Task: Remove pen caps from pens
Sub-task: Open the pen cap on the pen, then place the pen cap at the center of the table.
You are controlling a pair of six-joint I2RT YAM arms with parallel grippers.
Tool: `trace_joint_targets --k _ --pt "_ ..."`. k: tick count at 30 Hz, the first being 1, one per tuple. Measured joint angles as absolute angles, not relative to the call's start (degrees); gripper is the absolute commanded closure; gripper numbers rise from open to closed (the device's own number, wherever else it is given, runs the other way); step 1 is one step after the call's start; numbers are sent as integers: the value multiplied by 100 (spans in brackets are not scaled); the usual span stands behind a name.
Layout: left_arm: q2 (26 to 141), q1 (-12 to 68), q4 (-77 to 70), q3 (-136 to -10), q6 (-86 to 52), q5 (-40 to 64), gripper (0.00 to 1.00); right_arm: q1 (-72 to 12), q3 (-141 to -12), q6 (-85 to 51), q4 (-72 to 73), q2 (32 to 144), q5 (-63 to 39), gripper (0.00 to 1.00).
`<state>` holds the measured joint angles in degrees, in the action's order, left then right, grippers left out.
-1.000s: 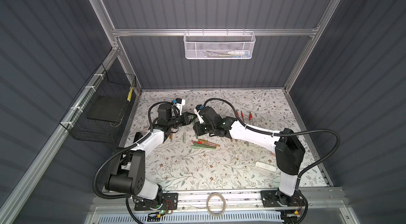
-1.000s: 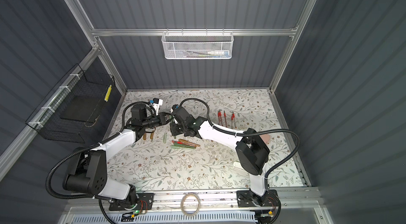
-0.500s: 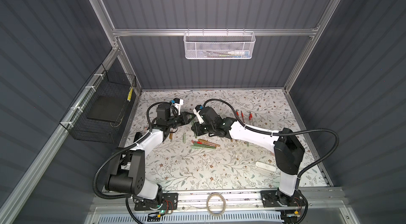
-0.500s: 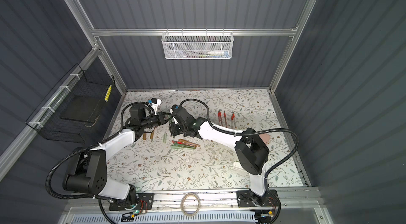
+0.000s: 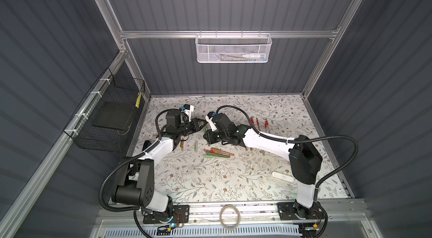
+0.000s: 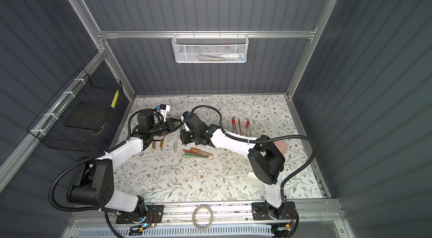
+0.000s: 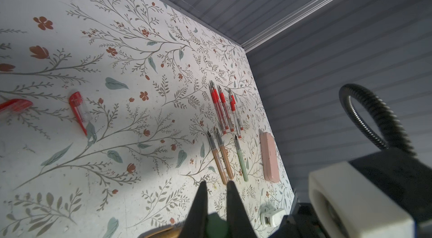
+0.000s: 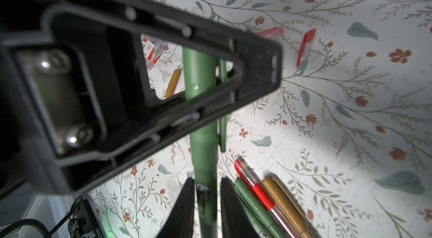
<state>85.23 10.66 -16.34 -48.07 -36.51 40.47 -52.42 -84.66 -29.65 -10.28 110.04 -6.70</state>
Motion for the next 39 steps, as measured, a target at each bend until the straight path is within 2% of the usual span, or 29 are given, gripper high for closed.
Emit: trace_joint_targets --k 5,13,18,23,28,35,39 --pt "8541 1046 -1636 -4807 -3778 4047 100 -5245 -8451 -2932 -1000 11045 -749 100" --pt "8694 1057 -1413 -4978 -3795 4147 100 -5236 -7959 -3002 -521 10838 -749 100" --pt "9413 1063 -764 -5815 -4088 4764 100 -5179 -7220 -3238 252 10484 -480 100" --pt "10066 690 -598 -7118 -4071 4134 100 -5463 -6080 -3323 27 9828 -504 100" --pt "10127 482 -523 -7669 -3944 3500 100 -5586 -5196 -3496 -47 9284 -423 100" --pt "10182 967 -497 -7074 -3769 3103 100 -5487 -4851 -3570 -283 8407 78 100" --pt "10195 1258 -517 -6471 -3750 2993 100 -5157 -4831 -3599 -467 8261 161 100"
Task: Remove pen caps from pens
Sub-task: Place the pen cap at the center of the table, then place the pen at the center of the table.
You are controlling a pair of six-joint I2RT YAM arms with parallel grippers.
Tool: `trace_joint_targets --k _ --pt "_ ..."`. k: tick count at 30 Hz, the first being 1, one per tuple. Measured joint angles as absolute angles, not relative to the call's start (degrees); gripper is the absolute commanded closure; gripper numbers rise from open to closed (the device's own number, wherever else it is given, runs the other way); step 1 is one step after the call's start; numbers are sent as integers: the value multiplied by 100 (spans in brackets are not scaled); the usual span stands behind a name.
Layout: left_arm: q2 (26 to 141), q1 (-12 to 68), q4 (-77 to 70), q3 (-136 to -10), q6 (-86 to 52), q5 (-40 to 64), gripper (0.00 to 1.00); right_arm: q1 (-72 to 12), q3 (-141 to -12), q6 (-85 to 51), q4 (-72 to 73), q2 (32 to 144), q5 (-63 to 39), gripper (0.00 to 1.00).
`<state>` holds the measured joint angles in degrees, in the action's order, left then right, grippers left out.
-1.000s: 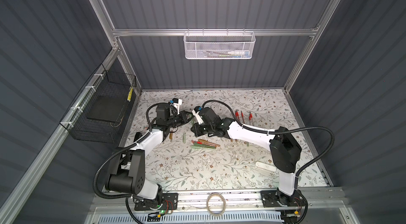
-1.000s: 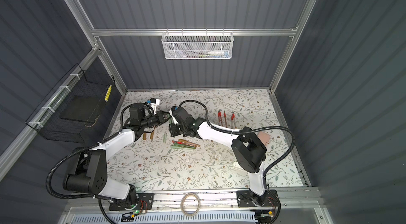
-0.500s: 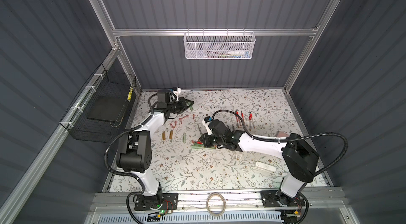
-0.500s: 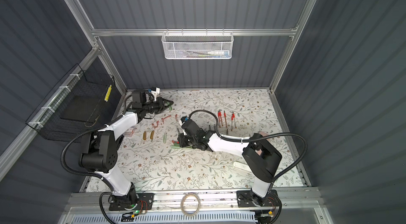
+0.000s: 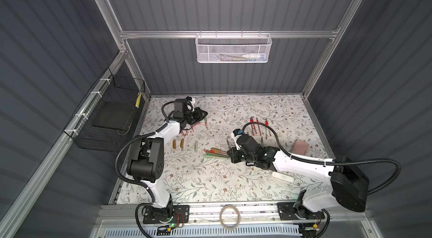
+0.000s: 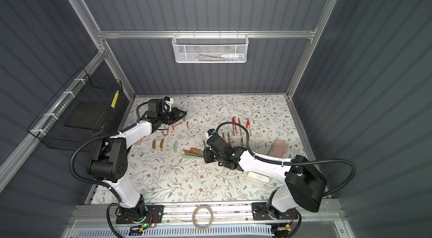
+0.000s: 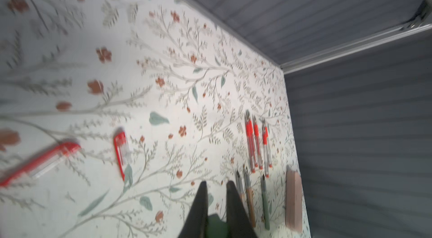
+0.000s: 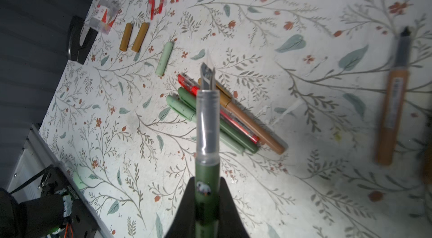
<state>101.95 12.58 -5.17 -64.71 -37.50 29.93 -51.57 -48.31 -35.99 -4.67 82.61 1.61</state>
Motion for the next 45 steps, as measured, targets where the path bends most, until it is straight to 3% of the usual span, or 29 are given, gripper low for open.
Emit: trace_joint_targets --k 15,25,30,39,45 --pt "10694 1809 -637 -5833 -3640 2523 97 -4106 -5612 -3393 -1170 9113 14 100" --pt "10923 1883 -626 -5828 -3424 2379 83 -3760 -6257 -3122 -1264 10110 -174 100" --pt "10925 1883 -602 -5811 -3326 2303 66 -3671 -6615 -2989 -1380 10626 -185 97" --pt "10794 1900 -543 -5721 -3208 2193 62 -3645 -6731 -2932 -1444 11000 -121 95" --pt "10289 1909 -351 -5616 -3120 2080 49 -3642 -6764 -2932 -1428 11054 -99 87"
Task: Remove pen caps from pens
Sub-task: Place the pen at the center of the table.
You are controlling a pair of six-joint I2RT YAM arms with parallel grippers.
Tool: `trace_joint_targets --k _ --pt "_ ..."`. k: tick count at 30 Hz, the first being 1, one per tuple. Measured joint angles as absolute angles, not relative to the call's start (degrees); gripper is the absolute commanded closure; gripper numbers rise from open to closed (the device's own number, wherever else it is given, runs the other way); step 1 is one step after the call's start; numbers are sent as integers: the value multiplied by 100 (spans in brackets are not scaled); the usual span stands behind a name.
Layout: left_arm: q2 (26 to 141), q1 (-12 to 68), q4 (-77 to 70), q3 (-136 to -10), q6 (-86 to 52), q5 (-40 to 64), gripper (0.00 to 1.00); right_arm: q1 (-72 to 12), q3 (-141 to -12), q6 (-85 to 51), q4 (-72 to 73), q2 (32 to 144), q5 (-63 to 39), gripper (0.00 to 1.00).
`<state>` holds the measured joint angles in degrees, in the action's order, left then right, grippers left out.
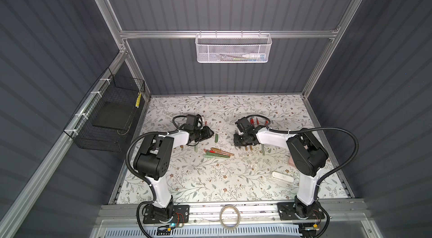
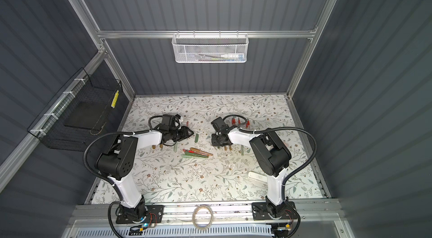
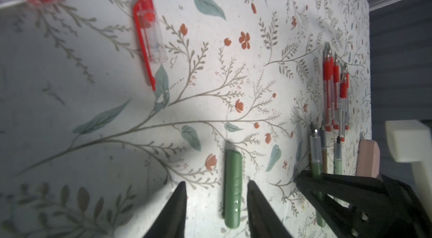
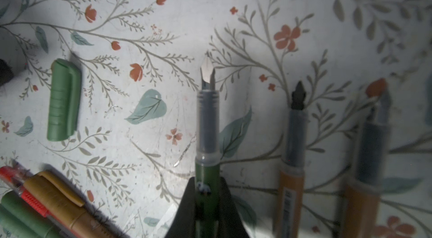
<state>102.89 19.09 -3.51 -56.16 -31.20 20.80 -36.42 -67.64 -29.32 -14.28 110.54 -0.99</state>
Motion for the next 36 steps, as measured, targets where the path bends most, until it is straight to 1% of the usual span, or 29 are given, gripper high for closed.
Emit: trace_joint_targets --k 2,5,8,10,12,15,17,20,22,27,32,36 --pt "9979 1909 -292 -5616 -2998 2029 39 -3642 -6768 -2934 -1404 11067 -80 84" --pt "9470 1909 -169 -5649 -2641 1959 30 -3642 -6801 -2941 -1378 11107 -73 82" --pt "9091 1898 54 -5841 -2119 1815 23 -3642 -6803 -2950 -1356 11107 -67 79" --pt "8868 1811 137 -5924 -1835 1778 21 -3647 -6803 -2954 -1347 11107 -67 76" --pt "8637 1643 183 -5944 -1658 1833 18 -3649 -6805 -2958 -1347 11107 -67 75" --pt "8353 1092 257 -5946 -1503 1964 8 -3653 -6805 -2956 -1339 11107 -62 75" --pt "8189 716 309 -5946 -1391 2003 4 -3658 -6805 -2954 -1337 11107 -51 75" --pt "7970 294 416 -5948 -1223 2051 2 -3658 -6807 -2950 -1356 11093 -38 74" --pt "7861 169 543 -5970 -1094 2095 0 -3658 -6779 -2941 -1420 11041 -3 74" --pt "7669 25 915 -5988 -797 2300 0 -3658 -6637 -2810 -1568 10595 -23 70" --pt "7535 -54 1341 -6012 -499 2421 0 -3660 -6427 -2532 -1494 9758 -141 65" --pt "7478 -285 1356 -5951 -486 2582 0 -3721 -6447 -2257 -1466 9607 -386 63"
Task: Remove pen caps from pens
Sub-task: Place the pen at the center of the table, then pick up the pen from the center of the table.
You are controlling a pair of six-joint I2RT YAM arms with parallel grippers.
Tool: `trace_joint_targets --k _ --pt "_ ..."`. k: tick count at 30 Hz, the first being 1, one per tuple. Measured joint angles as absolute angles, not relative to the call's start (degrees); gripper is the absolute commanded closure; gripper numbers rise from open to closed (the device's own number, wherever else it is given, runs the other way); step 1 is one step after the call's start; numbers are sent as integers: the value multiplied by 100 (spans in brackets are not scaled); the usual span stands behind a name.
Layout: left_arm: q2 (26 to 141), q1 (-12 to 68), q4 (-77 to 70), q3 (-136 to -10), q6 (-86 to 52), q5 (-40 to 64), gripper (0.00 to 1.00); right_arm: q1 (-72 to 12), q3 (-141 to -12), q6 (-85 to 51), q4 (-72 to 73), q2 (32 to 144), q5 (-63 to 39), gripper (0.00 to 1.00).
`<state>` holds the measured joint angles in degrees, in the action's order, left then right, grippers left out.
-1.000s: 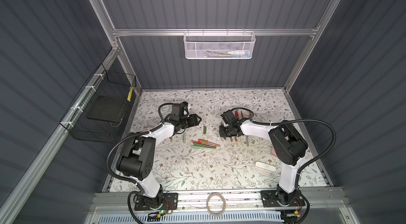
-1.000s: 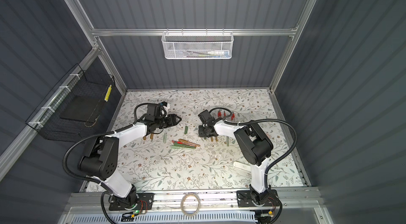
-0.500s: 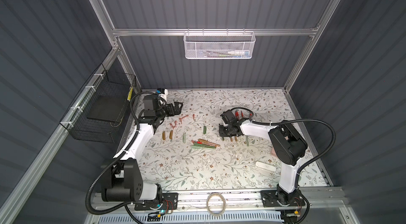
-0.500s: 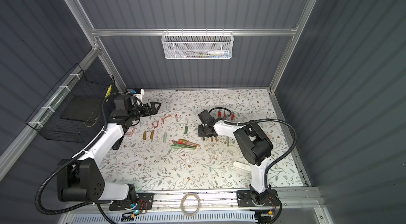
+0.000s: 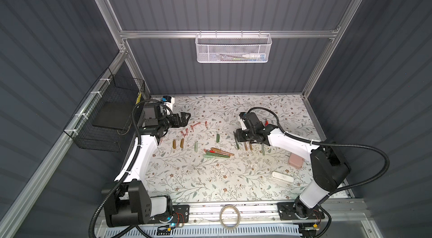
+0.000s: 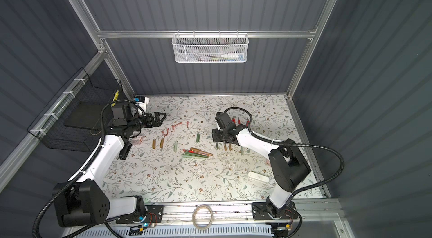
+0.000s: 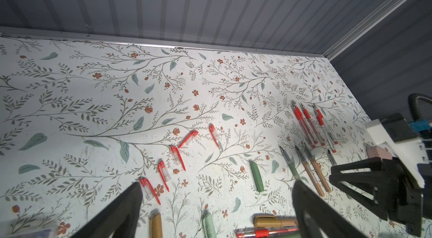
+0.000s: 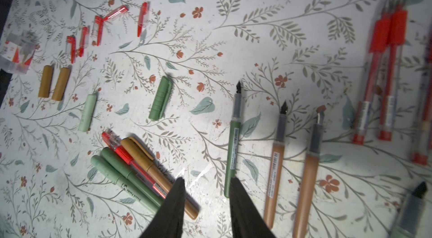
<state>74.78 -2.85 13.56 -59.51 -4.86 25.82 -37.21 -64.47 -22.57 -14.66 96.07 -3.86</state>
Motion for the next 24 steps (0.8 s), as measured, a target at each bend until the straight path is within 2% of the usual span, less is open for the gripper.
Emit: trace_joint_targets --k 8,17,24 --pt "7474 -821 1188 -5651 -666 2751 0 -4174 -7166 -1516 -2099 10388 -526 60" --pt "7408 -958 1022 -5548 -775 2853 0 -4624 -8383 -834 -2862 11504 -486 62" --pt "7328 -998 972 -5513 -827 2882 0 -4670 -8641 -589 -3251 11891 -469 62"
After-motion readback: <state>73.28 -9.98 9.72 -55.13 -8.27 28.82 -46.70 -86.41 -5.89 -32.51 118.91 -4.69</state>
